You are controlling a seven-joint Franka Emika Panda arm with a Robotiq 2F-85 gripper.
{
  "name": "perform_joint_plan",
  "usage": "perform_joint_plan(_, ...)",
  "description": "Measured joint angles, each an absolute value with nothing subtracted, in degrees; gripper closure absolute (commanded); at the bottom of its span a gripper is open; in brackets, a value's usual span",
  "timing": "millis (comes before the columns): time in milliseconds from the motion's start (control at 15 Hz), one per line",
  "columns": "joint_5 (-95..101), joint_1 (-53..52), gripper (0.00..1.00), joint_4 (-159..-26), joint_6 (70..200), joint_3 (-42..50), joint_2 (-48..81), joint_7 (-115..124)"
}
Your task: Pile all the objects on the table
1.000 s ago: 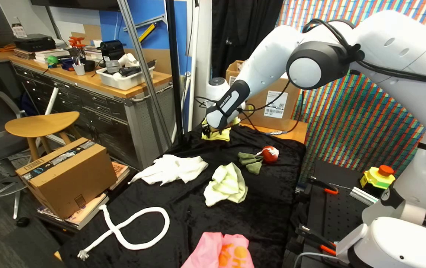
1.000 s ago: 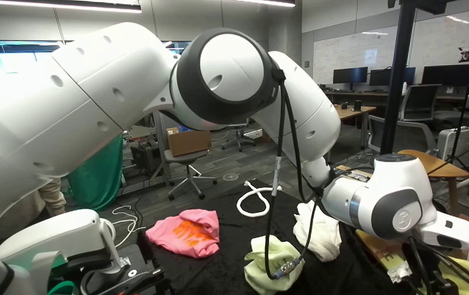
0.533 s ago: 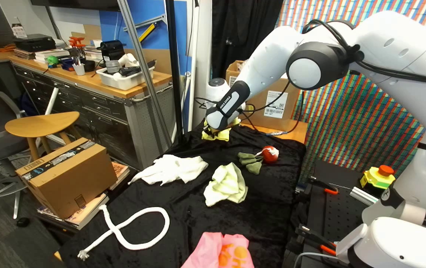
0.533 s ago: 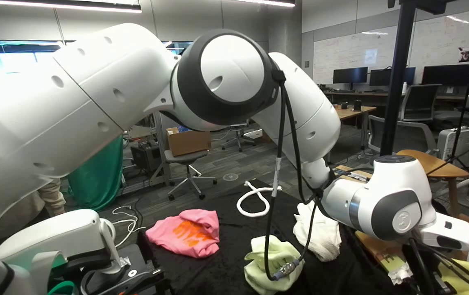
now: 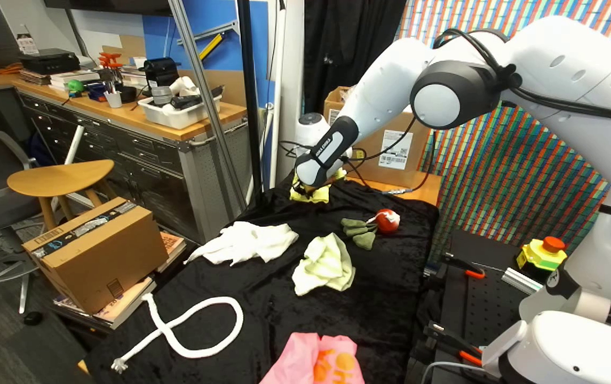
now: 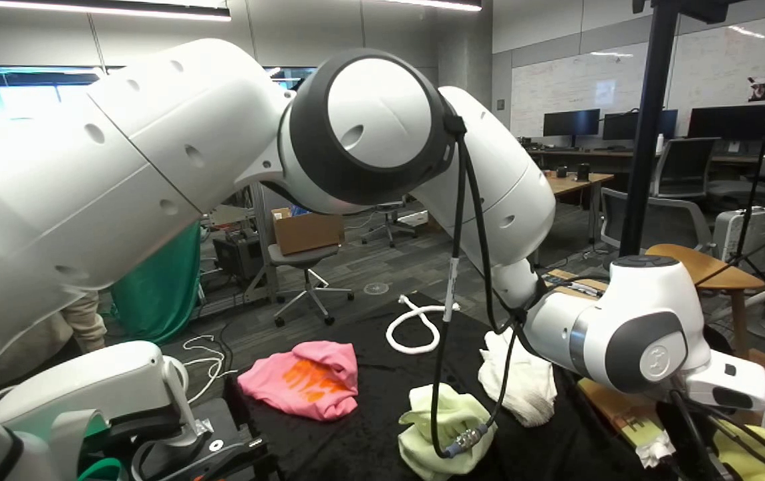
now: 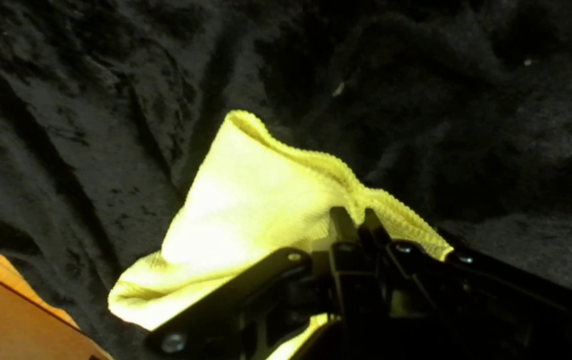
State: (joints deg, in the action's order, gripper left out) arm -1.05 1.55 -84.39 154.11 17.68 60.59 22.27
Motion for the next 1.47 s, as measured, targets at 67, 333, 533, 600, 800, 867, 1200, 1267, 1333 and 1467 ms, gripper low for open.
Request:
perform_joint_plan(67, -0.94, 1.55, 0.92, -84.39, 153.93, 17.68, 60.59, 21.67)
perform_joint_plan(333, 0.89, 1.52, 0.94, -81.55, 149.5, 18.24, 57.84, 19.7)
perform_joint_plan(533, 2.45, 1.6, 0.94, -79.4, 144.04, 18.46, 52.19, 18.16)
perform_joint_plan(600, 3.13, 1.61, 0.94, -78.89, 142.06, 18.47, 50.13, 17.64)
perform_joint_plan(800, 4.75, 1.61, 0.94, -78.1, 136.39, 18.33, 43.6, 16.01)
perform_joint_plan(867, 5.42, 1.6, 0.94, -78.06, 134.69, 18.24, 41.35, 15.64)
perform_joint_plan(1200, 7.78, 1.65, 0.94, -78.12, 124.79, 16.92, 29.49, 12.37)
perform_joint_plan(1267, 8.25, 1.67, 0.94, -78.19, 122.58, 16.4, 27.03, 11.62)
perform_joint_plan(1333, 8.75, 1.66, 0.94, -78.29, 120.29, 15.83, 24.59, 10.97)
perform_joint_plan(1467, 9.57, 1.66, 0.94, -78.64, 116.14, 14.51, 19.88, 9.9)
